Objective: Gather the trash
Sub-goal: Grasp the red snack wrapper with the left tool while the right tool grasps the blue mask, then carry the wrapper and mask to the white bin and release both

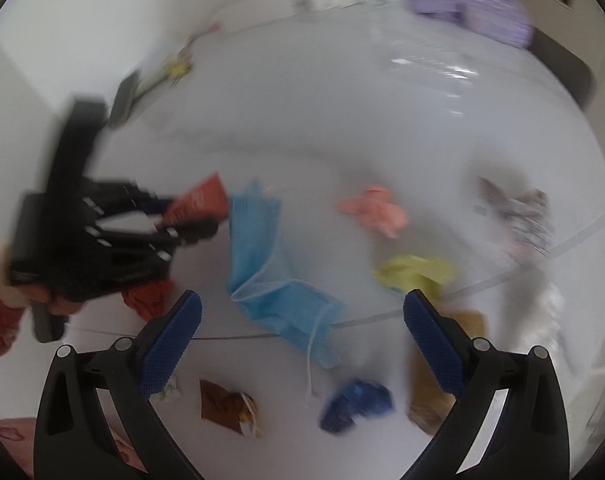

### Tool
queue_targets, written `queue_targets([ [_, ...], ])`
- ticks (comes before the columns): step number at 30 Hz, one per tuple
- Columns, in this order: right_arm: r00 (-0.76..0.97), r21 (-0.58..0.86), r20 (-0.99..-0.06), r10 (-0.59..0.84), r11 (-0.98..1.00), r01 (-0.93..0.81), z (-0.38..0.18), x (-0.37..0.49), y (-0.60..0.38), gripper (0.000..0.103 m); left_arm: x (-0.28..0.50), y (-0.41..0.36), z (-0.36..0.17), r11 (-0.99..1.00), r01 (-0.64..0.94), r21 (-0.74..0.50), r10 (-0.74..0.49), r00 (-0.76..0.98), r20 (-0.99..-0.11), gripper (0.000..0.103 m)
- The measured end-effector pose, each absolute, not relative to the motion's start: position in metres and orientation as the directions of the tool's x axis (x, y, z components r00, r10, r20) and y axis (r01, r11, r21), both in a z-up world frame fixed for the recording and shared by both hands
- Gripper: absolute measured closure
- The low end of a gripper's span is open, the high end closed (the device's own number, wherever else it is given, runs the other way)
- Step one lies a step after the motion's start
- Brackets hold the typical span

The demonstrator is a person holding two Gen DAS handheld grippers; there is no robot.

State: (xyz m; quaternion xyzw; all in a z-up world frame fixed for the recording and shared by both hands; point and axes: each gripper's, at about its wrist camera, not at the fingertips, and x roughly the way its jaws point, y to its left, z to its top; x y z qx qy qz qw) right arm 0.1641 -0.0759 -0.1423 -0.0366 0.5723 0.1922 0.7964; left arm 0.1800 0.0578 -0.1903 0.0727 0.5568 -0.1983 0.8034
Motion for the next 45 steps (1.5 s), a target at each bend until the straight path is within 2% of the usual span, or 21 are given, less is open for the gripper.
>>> queue_targets([
  [3,0.236,0.159,-0.933,0.272,0.899,-0.409,-0.161,0.176,-0.049,0.003,0.175,0.076,-0.175,0.928,0.339,-0.157,-0.271,0.321,-0.908,0.068],
  [9,0.183,0.180,-0.936,0.299,0.858,-0.482,-0.187,0.191,-0.012,0.004,0.167,0.085,-0.172,0.957,0.262,-0.125,-0.216,0.358,-0.908,0.068],
  [11,0.169,0.158,-0.946,0.276,0.849,-0.504,-0.195,0.193,-0.005,0.023,0.164,0.092,-0.168,0.970,0.212,-0.115,-0.190,0.376,-0.907,0.068],
  [12,0.158,0.158,-0.949,0.272,0.847,-0.507,-0.198,0.194,-0.003,0.029,0.163,0.097,-0.165,0.976,0.182,-0.121,-0.184,0.387,-0.903,0.068],
  [14,0.128,0.185,-0.951,0.282,0.848,-0.497,-0.204,0.195,-0.005,0.049,0.156,0.107,-0.156,0.982,0.133,-0.132,-0.176,0.414,-0.893,0.068],
  [16,0.121,0.198,-0.950,0.288,0.854,-0.481,-0.206,0.196,-0.009,0.059,0.150,0.114,-0.147,0.988,0.091,-0.127,-0.154,0.441,-0.884,0.068],
  [20,0.136,0.232,-0.936,0.324,0.860,-0.454,-0.200,0.198,-0.018,0.062,0.134,0.120,-0.125,0.994,0.024,-0.103,-0.101,0.494,-0.864,0.068],
  [24,0.170,0.338,-0.886,0.432,0.851,-0.403,-0.166,0.189,-0.052,0.062,0.114,0.106,-0.100,0.995,0.003,-0.104,-0.090,0.533,-0.842,0.067],
  [28,0.261,0.422,-0.808,0.529,0.828,-0.369,-0.110,0.155,-0.110,0.062,0.091,0.064,-0.076,0.982,0.086,-0.168,-0.188,0.538,-0.822,0.067],
  [34,0.378,0.418,-0.779,0.501,0.863,-0.283,-0.060,0.069,-0.225,0.062,0.062,-0.042,-0.062,0.935,0.298,-0.194,-0.324,0.491,-0.809,0.067],
  [39,0.418,0.363,-0.825,0.381,0.923,-0.126,-0.067,-0.024,-0.327,0.062,0.020,-0.145,-0.069,0.839,0.486,-0.244,-0.446,0.358,-0.821,0.066],
  [45,0.338,0.343,-0.889,0.309,0.938,0.047,-0.132,-0.100,-0.404,0.061,-0.024,-0.229,-0.093,0.777,0.570,-0.268,-0.465,0.233,-0.854,0.066],
])
